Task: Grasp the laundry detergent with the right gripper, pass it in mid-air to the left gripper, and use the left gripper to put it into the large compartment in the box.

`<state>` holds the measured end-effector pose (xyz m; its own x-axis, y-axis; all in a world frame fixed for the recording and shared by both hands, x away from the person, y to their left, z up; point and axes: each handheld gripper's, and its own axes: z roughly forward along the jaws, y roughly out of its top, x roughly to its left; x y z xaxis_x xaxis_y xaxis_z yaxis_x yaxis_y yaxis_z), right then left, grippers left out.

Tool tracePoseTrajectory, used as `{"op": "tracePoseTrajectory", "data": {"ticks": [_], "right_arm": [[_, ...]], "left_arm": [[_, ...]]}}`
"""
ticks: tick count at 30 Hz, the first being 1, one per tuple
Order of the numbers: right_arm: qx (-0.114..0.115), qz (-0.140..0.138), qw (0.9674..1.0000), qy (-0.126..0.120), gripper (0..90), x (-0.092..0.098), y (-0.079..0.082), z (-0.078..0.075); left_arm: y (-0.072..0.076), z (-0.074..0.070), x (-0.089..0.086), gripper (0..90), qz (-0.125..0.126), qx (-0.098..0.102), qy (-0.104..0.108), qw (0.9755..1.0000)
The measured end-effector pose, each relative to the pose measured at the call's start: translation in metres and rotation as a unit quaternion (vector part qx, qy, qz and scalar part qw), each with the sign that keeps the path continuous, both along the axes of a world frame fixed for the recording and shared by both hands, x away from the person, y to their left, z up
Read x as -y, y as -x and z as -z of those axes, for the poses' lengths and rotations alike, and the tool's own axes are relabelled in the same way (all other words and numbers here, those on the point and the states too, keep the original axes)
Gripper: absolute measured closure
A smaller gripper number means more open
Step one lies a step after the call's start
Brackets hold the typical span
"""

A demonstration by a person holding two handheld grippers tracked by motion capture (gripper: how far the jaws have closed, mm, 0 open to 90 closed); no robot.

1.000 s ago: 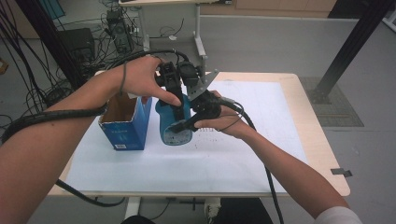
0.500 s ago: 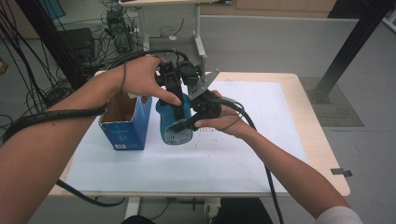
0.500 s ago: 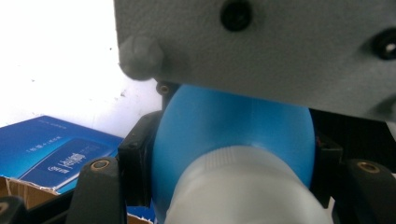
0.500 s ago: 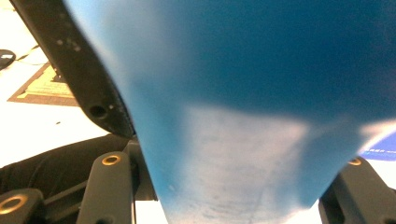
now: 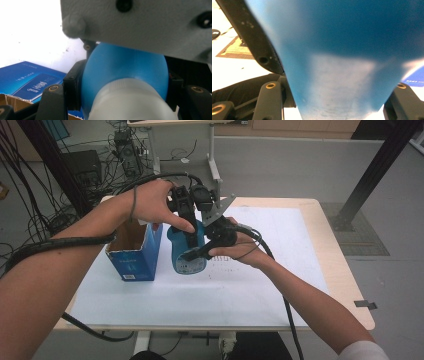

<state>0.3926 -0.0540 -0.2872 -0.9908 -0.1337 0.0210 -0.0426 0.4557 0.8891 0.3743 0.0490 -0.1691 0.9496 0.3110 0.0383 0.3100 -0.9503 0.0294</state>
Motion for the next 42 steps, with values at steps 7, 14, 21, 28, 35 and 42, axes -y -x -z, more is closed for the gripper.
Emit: {"op": "tracePoseTrajectory", "data": {"ticks": [7, 14, 21, 28, 35, 42], "right_arm": [[-0.004, 0.006, 0.9999, -0.008, 41.3, 0.002, 0.000, -0.002], [0.003, 0.005, 0.9999, -0.010, 41.3, 0.001, 0.000, -0.002], [-0.001, 0.008, 0.9999, -0.009, 41.1, 0.003, 0.002, -0.003], [0.009, 0.005, 0.9999, -0.012, 41.0, 0.001, 0.003, -0.003], [0.013, 0.010, 0.9997, -0.017, 36.2, 0.003, 0.004, -0.005], [0.049, 0.021, 0.9986, 0.010, 25.8, 0.015, 0.005, -0.006]], "left_arm": [[0.000, -0.003, 0.000, 36.4, -0.003, 0.006, 0.001, 1.0000], [0.001, -0.003, 0.001, 36.5, -0.003, 0.007, -0.001, 1.0000], [0.003, -0.004, 0.001, 36.5, -0.004, 0.009, -0.002, 0.9999], [0.004, -0.004, 0.001, 36.5, -0.004, 0.009, -0.004, 0.9999], [0.005, -0.005, 0.001, 36.5, -0.009, 0.012, -0.009, 0.9998], [0.004, -0.009, -0.005, 36.5, -0.027, 0.017, -0.011, 0.9994]]}}
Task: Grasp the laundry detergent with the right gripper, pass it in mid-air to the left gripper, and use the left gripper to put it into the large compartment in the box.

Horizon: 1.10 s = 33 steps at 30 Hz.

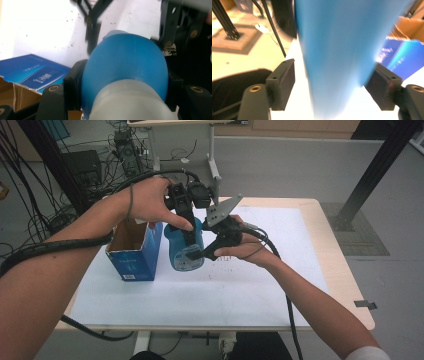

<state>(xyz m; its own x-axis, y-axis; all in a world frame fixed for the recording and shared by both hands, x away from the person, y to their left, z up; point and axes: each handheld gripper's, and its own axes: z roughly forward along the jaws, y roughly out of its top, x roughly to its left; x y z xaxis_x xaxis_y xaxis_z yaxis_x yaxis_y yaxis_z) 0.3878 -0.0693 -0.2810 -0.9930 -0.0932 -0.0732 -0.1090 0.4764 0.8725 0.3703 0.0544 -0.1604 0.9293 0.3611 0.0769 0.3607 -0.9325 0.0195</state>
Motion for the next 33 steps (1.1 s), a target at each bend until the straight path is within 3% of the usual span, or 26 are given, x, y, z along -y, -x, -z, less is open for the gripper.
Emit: {"op": "tracePoseTrajectory", "data": {"ticks": [2, 4, 6, 9, 13, 17, 20, 23, 25, 26, 28, 29, 30, 31, 33], "right_arm": [[-0.001, 0.013, 0.9998, 0.014, 16.5, 0.006, -0.001, 0.001], [-0.023, 0.030, 0.9986, 0.036, 11.1, 0.013, -0.003, 0.000], [-0.030, 0.057, 0.9962, 0.059, 5.8, 0.021, -0.005, -0.001], [-0.036, 0.095, 0.9915, 0.082, 5.5, 0.035, -0.008, -0.004], [-0.042, 0.134, 0.9833, 0.116, 5.3, 0.060, -0.011, -0.007], [-0.054, 0.163, 0.9729, 0.155, 5.3, 0.084, -0.015, -0.007], [-0.064, 0.189, 0.9656, 0.166, 5.4, 0.101, -0.017, -0.008], [-0.070, 0.207, 0.9602, 0.174, 5.3, 0.115, -0.018, -0.010], [-0.072, 0.218, 0.9573, 0.176, 5.4, 0.123, -0.018, -0.011], [-0.075, 0.223, 0.9555, 0.178, 5.3, 0.127, -0.019, -0.012], [-0.080, 0.228, 0.9529, 0.184, 5.2, 0.134, -0.020, -0.012], [-0.081, 0.229, 0.9520, 0.186, 5.2, 0.136, -0.020, -0.012], [-0.082, 0.232, 0.9511, 0.187, 5.2, 0.140, -0.020, -0.013], [-0.082, 0.232, 0.9503, 0.191, 5.2, 0.142, -0.020, -0.013], [-0.084, 0.235, 0.9476, 0.200, 5.2, 0.147, -0.021, -0.014]], "left_arm": [[-0.001, -0.002, -0.002, 36.5, -0.010, -0.001, -0.002, 0.9999], [-0.002, -0.003, -0.003, 36.4, -0.021, 0.000, -0.002, 0.9998], [-0.003, -0.006, -0.004, 36.4, -0.031, 0.002, -0.002, 0.9995], [-0.007, -0.011, -0.007, 36.4, -0.058, -0.001, 0.001, 0.9983], [-0.014, -0.021, -0.014, 36.4, -0.112, -0.015, 0.011, 0.9935], [-0.018, -0.034, -0.020, 36.4, -0.148, -0.005, 0.014, 0.9889], [-0.021, -0.044, -0.027, 36.4, -0.181, 0.006, 0.013, 0.9834], [-0.024, -0.056, -0.035, 36.4, -0.224, 0.011, 0.016, 0.9745], [-0.027, -0.064, -0.041, 36.4, -0.252, 0.015, 0.018, 0.9675], [-0.029, -0.068, -0.043, 36.4, -0.269, 0.018, 0.020, 0.9629], [-0.030, -0.076, -0.048, 36.3, -0.304, 0.026, 0.032, 0.9519], [-0.031, -0.081, -0.052, 36.3, -0.330, 0.029, 0.041, 0.9428], [-0.033, -0.086, -0.057, 36.3, -0.347, 0.027, 0.045, 0.9365], [-0.035, -0.089, -0.061, 36.4, -0.367, 0.026, 0.052, 0.9286], [-0.037, -0.098, -0.069, 36.4, -0.396, 0.024, 0.055, 0.9164]]}}
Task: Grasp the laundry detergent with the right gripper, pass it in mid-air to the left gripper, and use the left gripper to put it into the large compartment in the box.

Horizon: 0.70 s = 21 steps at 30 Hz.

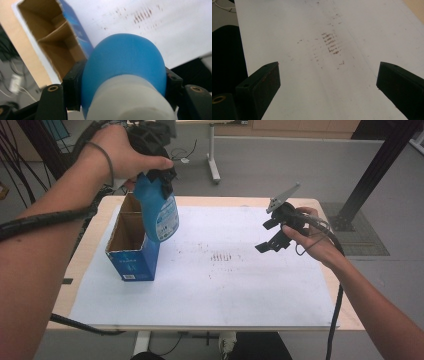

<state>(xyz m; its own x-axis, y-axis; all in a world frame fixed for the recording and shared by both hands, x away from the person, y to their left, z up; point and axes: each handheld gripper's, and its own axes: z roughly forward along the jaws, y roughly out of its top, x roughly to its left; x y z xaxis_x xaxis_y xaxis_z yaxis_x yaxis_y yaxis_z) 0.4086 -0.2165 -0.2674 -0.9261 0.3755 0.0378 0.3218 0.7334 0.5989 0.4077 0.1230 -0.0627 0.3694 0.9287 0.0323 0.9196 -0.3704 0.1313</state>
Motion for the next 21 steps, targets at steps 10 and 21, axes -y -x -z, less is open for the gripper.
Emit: {"op": "tracePoseTrajectory", "data": {"ticks": [10, 21], "right_arm": [[-0.002, 0.015, 0.9992, 0.036, 5.2, 0.017, -0.002, -0.008], [0.002, 0.010, 0.9989, 0.047, 5.2, 0.019, 0.003, -0.013]], "left_arm": [[-0.014, -0.036, -0.034, 36.5, -0.140, 0.021, -0.008, 0.9899], [-0.019, -0.049, -0.064, 36.4, -0.223, 0.033, -0.002, 0.9742]]}}
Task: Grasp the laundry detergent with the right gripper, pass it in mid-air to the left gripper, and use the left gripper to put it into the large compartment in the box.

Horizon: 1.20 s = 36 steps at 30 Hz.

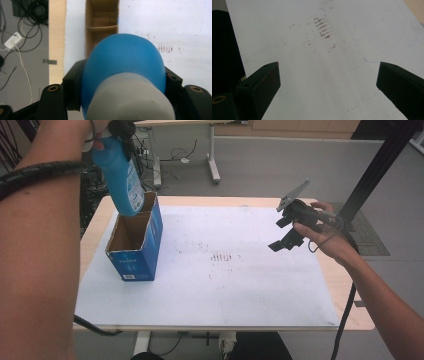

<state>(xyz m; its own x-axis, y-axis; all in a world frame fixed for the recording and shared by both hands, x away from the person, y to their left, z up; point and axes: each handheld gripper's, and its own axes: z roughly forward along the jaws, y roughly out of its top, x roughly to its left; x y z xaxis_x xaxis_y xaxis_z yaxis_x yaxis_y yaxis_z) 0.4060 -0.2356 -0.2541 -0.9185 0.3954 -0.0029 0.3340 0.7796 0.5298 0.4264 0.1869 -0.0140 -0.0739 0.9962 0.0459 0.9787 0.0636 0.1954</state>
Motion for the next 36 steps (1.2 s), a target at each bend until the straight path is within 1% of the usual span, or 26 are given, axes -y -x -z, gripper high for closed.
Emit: {"op": "tracePoseTrajectory", "data": {"ticks": [2, 9, 12, 15, 20, 23, 25, 32, 34, 36], "right_arm": [[0.000, 0.000, 1.0000, -0.001, 5.2, 0.001, 0.000, -0.001], [-0.005, 0.003, 1.0000, 0.000, 5.2, 0.006, -0.002, 0.001], [-0.007, 0.003, 1.0000, 0.001, 5.2, 0.007, -0.002, 0.002], [-0.007, 0.003, 1.0000, 0.004, 5.3, 0.009, -0.003, 0.002], [-0.006, 0.007, 0.9999, 0.005, 5.3, 0.012, -0.003, 0.001], [-0.007, 0.009, 0.9999, 0.007, 5.3, 0.014, -0.004, 0.000], [-0.006, 0.012, 0.9999, 0.008, 5.3, 0.015, -0.005, 0.000], [-0.007, 0.011, 0.9999, 0.009, 5.3, 0.016, -0.004, -0.001], [-0.007, 0.011, 0.9998, 0.011, 5.3, 0.017, -0.004, -0.001], [-0.007, 0.011, 0.9998, 0.012, 5.3, 0.017, -0.005, -0.001]], "left_arm": [[0.000, -0.001, -0.004, 36.4, -0.007, 0.002, -0.001, 1.0000], [-0.001, -0.007, -0.019, 36.4, -0.036, 0.017, 0.006, 0.9992], [-0.003, -0.007, -0.022, 36.5, -0.050, 0.022, 0.007, 0.9985], [-0.006, -0.005, -0.025, 36.4, -0.057, 0.023, 0.007, 0.9981], [-0.010, 0.002, -0.029, 36.4, -0.060, 0.021, 0.013, 0.9979], [-0.013, 0.006, -0.030, 36.4, -0.061, 0.019, 0.011, 0.9979], [-0.014, 0.008, -0.030, 36.4, -0.061, 0.022, 0.010, 0.9978], [-0.016, 0.009, -0.033, 36.4, -0.062, 0.025, 0.011, 0.9977], [-0.016, 0.009, -0.033, 36.4, -0.060, 0.028, 0.010, 0.9977], [-0.016, 0.009, -0.034, 36.4, -0.058, 0.026, 0.012, 0.9979]]}}
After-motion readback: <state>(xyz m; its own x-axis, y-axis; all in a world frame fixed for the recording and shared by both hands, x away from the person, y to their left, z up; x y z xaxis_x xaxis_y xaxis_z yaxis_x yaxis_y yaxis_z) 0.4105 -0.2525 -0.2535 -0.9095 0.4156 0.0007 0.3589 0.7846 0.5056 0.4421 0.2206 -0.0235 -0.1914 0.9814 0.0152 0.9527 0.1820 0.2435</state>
